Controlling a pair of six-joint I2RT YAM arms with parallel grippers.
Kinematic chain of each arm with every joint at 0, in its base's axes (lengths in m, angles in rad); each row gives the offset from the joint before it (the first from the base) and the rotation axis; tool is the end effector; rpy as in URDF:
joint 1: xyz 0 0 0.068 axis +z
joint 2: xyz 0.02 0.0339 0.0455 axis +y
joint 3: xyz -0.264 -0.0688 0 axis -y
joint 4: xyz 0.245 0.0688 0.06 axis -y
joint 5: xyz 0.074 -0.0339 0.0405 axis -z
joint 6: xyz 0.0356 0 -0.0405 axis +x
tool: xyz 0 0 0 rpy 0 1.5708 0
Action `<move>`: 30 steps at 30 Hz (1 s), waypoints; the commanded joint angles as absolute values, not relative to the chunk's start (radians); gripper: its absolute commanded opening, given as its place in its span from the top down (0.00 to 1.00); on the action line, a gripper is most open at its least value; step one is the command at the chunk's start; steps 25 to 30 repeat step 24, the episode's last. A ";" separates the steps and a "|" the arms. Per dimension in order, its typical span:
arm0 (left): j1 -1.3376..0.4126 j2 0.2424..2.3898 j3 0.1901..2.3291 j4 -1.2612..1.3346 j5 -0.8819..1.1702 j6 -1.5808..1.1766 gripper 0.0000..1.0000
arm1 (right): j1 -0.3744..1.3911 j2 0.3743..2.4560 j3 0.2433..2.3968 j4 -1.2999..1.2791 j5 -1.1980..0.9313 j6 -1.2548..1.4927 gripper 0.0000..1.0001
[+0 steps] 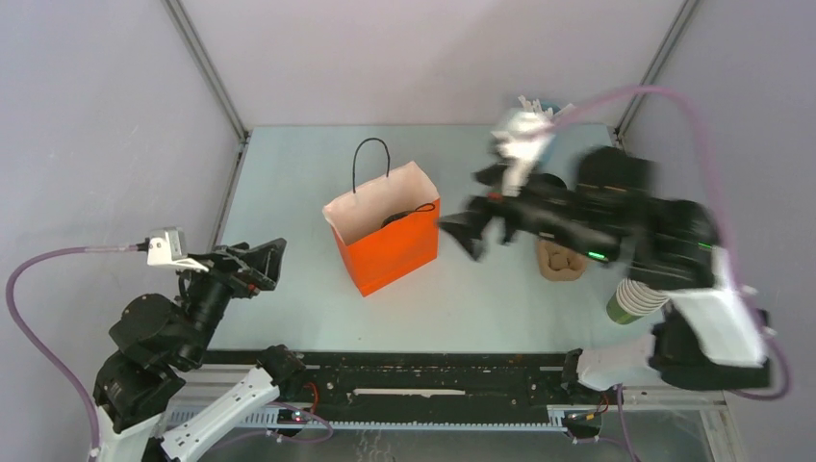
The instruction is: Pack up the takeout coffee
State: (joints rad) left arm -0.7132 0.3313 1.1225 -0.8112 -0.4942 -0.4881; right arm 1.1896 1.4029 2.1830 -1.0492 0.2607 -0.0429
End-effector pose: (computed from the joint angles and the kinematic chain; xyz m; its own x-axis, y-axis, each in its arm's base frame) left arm 0.0150 0.0093 0.4137 -0.1153 -0.4462 -0.8875 0.1849 0.8682 -0.4605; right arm 0.0875 0.1937 0.5599 -0.0643 -0.2719 -0.9602 -0.8079 0.5790 -0.1098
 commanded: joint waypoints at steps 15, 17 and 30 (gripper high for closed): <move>-0.714 0.566 1.580 -0.799 -0.569 -0.282 0.03 | 1.151 0.754 1.972 -0.917 0.395 0.046 0.00; -0.715 0.577 1.603 -0.805 -0.571 -0.279 0.03 | 1.117 0.746 1.940 -0.882 0.375 0.033 0.00; -0.714 0.590 1.627 -0.820 -0.574 -0.283 0.03 | 1.025 0.763 1.877 -0.847 0.226 0.002 0.00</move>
